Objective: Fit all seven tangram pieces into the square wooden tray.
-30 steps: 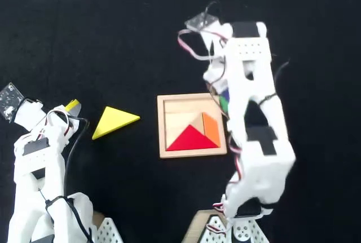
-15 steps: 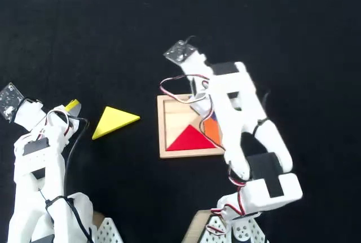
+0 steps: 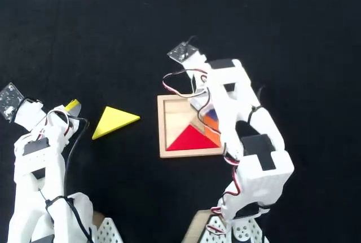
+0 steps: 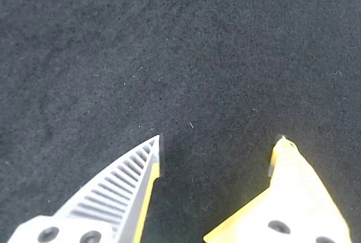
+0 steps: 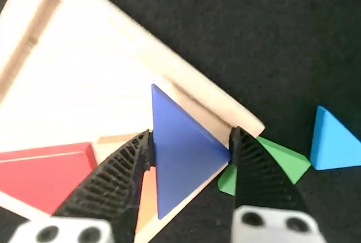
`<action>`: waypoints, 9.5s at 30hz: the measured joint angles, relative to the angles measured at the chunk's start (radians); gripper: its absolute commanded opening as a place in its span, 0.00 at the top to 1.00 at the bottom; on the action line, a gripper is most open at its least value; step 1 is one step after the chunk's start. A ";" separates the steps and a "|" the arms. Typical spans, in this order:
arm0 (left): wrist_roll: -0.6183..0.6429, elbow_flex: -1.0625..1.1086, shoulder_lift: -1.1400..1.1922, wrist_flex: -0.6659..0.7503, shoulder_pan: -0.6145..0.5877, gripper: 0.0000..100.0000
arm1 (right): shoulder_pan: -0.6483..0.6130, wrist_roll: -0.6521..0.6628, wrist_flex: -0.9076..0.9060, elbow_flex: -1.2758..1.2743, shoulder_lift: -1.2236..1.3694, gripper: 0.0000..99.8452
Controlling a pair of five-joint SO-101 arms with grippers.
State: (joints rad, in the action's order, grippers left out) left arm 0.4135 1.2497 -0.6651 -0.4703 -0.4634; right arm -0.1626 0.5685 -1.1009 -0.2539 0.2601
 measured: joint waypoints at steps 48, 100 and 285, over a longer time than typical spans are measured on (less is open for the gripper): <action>0.000 0.000 0.000 0.000 0.000 0.69 | -0.095 -0.103 -0.026 -0.089 -0.083 0.99; 0.000 0.000 0.000 0.000 0.000 0.69 | 0.180 -0.206 0.000 0.023 0.060 0.74; -0.021 0.000 0.000 0.000 0.000 0.69 | -0.129 -0.170 0.077 -0.092 -0.057 0.99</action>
State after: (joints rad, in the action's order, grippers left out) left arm 0.3920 1.2497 -0.6651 -0.4703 -0.4634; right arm -0.2915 0.3982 -1.0242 -0.3460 0.2033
